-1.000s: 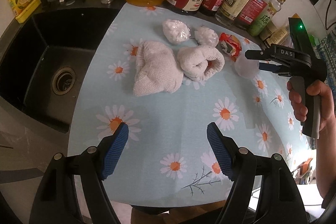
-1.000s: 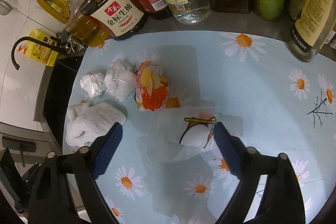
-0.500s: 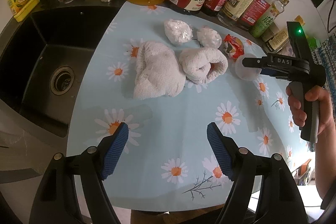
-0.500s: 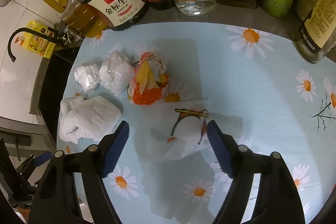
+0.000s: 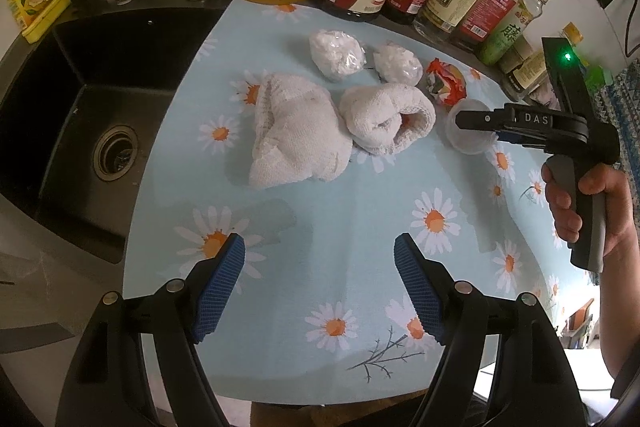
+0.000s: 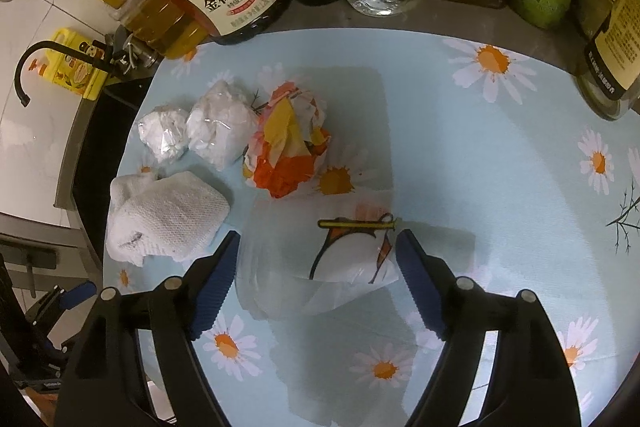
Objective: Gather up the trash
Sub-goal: 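Reach the right tool to the clear printed plastic bag and grasp it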
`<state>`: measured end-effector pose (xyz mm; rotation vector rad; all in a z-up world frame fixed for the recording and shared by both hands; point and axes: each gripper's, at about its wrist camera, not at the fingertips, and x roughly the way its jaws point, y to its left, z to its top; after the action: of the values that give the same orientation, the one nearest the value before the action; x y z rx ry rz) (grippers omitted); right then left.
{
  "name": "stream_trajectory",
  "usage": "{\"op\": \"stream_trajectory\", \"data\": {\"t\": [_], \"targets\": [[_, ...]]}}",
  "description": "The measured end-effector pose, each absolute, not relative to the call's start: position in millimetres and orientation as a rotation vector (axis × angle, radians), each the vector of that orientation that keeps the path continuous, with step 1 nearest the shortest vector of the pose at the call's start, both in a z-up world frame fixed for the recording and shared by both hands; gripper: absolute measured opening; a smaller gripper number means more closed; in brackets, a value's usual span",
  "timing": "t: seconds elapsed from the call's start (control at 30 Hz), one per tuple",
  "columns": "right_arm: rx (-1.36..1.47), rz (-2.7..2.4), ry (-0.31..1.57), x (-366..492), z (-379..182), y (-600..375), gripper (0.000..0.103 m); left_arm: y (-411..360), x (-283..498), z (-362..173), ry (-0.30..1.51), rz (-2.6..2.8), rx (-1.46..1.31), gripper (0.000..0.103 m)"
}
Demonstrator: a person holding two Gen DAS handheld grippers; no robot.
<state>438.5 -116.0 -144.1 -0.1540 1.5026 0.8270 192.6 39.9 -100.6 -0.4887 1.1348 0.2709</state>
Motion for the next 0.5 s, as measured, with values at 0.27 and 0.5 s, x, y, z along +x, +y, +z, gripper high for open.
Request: {"op": "stream_trajectory", "data": {"t": [0.27, 0.5], "targets": [[-0.175, 0.847, 1.482, 432.6, -141.9, -117.0, 0.065, 43.5, 195.0, -101.0, 1.132, 0.277, -0.486, 0.075], [-0.149, 0.867, 1.461, 428.2, -128.9, -127.1, 0.064, 52.5, 207.0, -102.2, 1.133, 0.278, -0.46, 0.075]]}}
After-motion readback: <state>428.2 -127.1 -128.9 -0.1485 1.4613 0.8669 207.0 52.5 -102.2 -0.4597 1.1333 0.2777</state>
